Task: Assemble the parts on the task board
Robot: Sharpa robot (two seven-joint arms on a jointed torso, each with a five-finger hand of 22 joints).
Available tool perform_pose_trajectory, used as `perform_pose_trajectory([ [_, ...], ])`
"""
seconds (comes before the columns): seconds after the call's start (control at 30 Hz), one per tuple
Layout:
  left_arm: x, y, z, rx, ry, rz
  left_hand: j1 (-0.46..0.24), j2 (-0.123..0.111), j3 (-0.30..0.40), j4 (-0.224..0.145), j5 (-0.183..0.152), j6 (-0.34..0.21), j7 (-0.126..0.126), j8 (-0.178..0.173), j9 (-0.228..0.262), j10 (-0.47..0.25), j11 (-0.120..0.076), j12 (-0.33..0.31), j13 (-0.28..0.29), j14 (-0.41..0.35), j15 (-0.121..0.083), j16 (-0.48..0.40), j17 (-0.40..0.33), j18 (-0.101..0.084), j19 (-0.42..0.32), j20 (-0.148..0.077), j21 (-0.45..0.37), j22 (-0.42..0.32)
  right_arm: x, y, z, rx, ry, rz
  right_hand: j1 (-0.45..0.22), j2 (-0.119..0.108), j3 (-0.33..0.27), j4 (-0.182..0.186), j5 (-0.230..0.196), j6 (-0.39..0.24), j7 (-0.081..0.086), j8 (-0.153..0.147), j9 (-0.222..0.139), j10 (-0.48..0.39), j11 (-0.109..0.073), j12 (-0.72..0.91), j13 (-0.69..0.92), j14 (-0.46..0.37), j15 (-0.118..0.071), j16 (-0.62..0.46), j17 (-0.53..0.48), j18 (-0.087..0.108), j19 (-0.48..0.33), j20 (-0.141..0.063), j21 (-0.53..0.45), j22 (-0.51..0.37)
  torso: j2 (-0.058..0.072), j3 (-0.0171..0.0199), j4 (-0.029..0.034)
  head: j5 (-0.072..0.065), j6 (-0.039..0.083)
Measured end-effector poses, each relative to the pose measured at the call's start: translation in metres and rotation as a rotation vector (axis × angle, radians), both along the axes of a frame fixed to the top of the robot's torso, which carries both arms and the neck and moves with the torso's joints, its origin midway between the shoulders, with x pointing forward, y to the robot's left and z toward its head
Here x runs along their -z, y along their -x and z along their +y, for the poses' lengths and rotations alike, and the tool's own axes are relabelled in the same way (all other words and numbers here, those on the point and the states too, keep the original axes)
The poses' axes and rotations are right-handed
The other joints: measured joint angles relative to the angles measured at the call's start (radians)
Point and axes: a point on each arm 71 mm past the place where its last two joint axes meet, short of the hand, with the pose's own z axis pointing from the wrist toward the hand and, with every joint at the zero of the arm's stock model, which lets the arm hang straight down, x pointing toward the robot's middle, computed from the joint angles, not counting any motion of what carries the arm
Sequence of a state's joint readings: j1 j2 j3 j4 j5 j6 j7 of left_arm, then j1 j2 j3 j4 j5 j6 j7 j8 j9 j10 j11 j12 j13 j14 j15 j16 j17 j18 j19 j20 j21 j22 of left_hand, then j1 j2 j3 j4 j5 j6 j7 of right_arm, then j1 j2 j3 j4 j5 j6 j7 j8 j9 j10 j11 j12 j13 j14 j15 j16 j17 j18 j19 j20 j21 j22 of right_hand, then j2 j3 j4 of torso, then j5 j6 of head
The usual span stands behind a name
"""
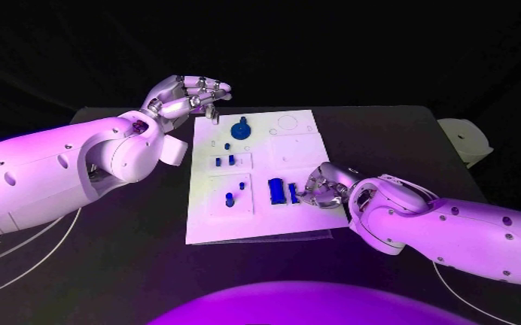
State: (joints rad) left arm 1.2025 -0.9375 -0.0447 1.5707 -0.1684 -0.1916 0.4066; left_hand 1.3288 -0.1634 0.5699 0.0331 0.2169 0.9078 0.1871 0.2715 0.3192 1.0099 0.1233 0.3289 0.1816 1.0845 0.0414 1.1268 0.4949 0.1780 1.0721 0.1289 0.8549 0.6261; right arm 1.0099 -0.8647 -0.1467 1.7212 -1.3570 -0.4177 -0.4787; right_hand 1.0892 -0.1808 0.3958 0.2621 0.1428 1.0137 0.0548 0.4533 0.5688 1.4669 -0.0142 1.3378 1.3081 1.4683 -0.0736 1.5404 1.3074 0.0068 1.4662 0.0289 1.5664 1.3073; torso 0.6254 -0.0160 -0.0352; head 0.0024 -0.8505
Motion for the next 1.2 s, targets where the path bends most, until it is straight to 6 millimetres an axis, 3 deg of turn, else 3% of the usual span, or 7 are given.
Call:
perform_pose_trajectory([
  [0.43, 0.0, -0.001, 0.001, -0.004, -0.002, 0.0, 0.0, 0.0, 0.0, 0.0, 0.0, 0.0, 0.0, 0.0, 0.0, 0.0, 0.0, 0.0, 0.0, 0.0, 0.0, 0.0, 0.0, 0.0, 0.0, 0.0, 0.0, 0.0, -0.006, 0.003, -0.013, 0.021, -0.046, -0.05, 0.012, 0.001, 0.0, 0.0, 0.009, 0.0, 0.0, -0.002, -0.004, 0.0, 0.0, 0.0, 0.0, 0.0, 0.0, 0.0, 0.0, 0.0, 0.0, 0.0, 0.0, 0.001, -0.002, 0.0004, -0.0009, 0.002, 0.005],
  [0.73, 0.005, -0.003, 0.007, -0.021, -0.011, 0.006, 0.0, 0.0, -0.002, 0.002, 0.0, -0.004, 0.004, 0.0, -0.001, -0.004, -0.004, 0.0, -0.001, -0.004, 0.004, 0.0, -0.002, 0.0, 0.0, 0.0, -0.004, -0.002, -0.03, -0.011, -0.037, 0.08, -0.281, -0.152, 0.068, 0.017, -0.008, -0.009, 0.043, -0.043, 0.028, -0.039, -0.015, -0.017, 0.017, -0.059, 0.0, -0.004, 0.004, -0.016, 0.0, 0.0, 0.0, 0.001, -0.009, 0.001, -0.01, 0.0005, -0.0033, 0.004, 0.019],
  [0.8, 0.008, -0.003, 0.008, -0.029, -0.012, 0.01, -0.002, -0.002, -0.006, 0.006, 0.0, -0.004, 0.003, 0.0, -0.001, -0.004, -0.004, 0.004, -0.001, -0.004, 0.004, 0.0, -0.003, 0.0, 0.0, 0.0, -0.006, -0.004, -0.034, -0.017, -0.042, 0.099, -0.339, -0.162, 0.1, 0.02, -0.005, -0.026, 0.043, -0.059, 0.037, -0.05, -0.016, -0.065, 0.025, -0.154, 0.0, -0.002, 0.01, -0.057, 0.001, 0.009, -0.002, 0.009, -0.105, 0.001, -0.014, -0.0002, -0.0042, 0.004, 0.023],
  [0.9, 0.014, -0.005, 0.011, -0.049, -0.014, 0.02, -0.022, -0.017, -0.021, 0.027, 0.0, -0.011, 0.001, 0.0, -0.003, -0.004, -0.004, 0.011, -0.001, -0.006, 0.005, 0.0, -0.006, 0.0, 0.0, 0.0, -0.017, -0.01, -0.039, -0.029, -0.049, 0.135, -0.432, -0.168, 0.142, 0.02, 0.0, -0.045, 0.035, -0.095, 0.051, -0.067, -0.018, -0.185, 0.038, -0.387, -0.066, -0.002, 0.023, -0.171, -0.054, 0.062, -0.018, 0.028, -0.347, 0.0, -0.022, -0.0025, -0.0053, 0.001, 0.031],
  [1.0, 0.022, -0.01, 0.016, -0.082, -0.015, 0.028, -0.037, -0.027, -0.045, 0.047, -0.005, -0.018, -0.003, 0.0, -0.005, -0.004, -0.004, 0.016, -0.003, -0.03, 0.004, -0.006, -0.015, 0.0, -0.005, 0.004, -0.04, -0.023, -0.045, -0.048, -0.055, 0.18, -0.518, -0.176, 0.179, 0.021, 0.003, -0.05, 0.015, -0.137, 0.073, -0.082, -0.018, -0.348, 0.063, -0.689, -0.253, -0.084, 0.046, -0.39, -0.274, 0.122, -0.14, 0.046, -0.742, -0.03, -0.034, -0.0073, -0.0071, -0.001, 0.042],
  [1.07, 0.026, -0.015, 0.018, -0.108, -0.015, 0.029, -0.04, -0.029, -0.069, 0.06, -0.005, -0.021, -0.001, 0.006, -0.007, -0.004, -0.003, 0.016, -0.007, -0.076, 0.009, -0.053, -0.038, 0.0, -0.036, 0.01, -0.088, -0.05, -0.047, -0.06, -0.059, 0.208, -0.566, -0.179, 0.204, 0.017, 0.015, -0.055, 0.001, -0.171, 0.092, -0.1, -0.026, -0.409, 0.082, -0.778, -0.331, -0.188, 0.064, -0.594, -0.462, 0.163, -0.248, 0.062, -1.052, -0.163, -0.043, -0.0118, -0.0081, -0.002, 0.051],
  [1.2, 0.033, -0.025, 0.023, -0.166, -0.003, 0.031, -0.025, -0.031, -0.092, 0.08, -0.008, -0.053, 0.009, 0.005, -0.019, -0.035, 0.017, -0.011, -0.039, -0.18, 0.036, -0.246, -0.135, 0.0, -0.124, 0.038, -0.248, -0.146, -0.051, -0.084, -0.061, 0.263, -0.663, -0.169, 0.234, 0.005, 0.052, -0.04, -0.017, -0.201, 0.119, -0.126, -0.056, -0.497, 0.114, -0.971, -0.559, -0.36, 0.108, -0.867, -0.612, 0.164, -0.363, 0.108, -1.306, -0.352, -0.06, -0.0195, -0.0086, -0.002, 0.067],
])
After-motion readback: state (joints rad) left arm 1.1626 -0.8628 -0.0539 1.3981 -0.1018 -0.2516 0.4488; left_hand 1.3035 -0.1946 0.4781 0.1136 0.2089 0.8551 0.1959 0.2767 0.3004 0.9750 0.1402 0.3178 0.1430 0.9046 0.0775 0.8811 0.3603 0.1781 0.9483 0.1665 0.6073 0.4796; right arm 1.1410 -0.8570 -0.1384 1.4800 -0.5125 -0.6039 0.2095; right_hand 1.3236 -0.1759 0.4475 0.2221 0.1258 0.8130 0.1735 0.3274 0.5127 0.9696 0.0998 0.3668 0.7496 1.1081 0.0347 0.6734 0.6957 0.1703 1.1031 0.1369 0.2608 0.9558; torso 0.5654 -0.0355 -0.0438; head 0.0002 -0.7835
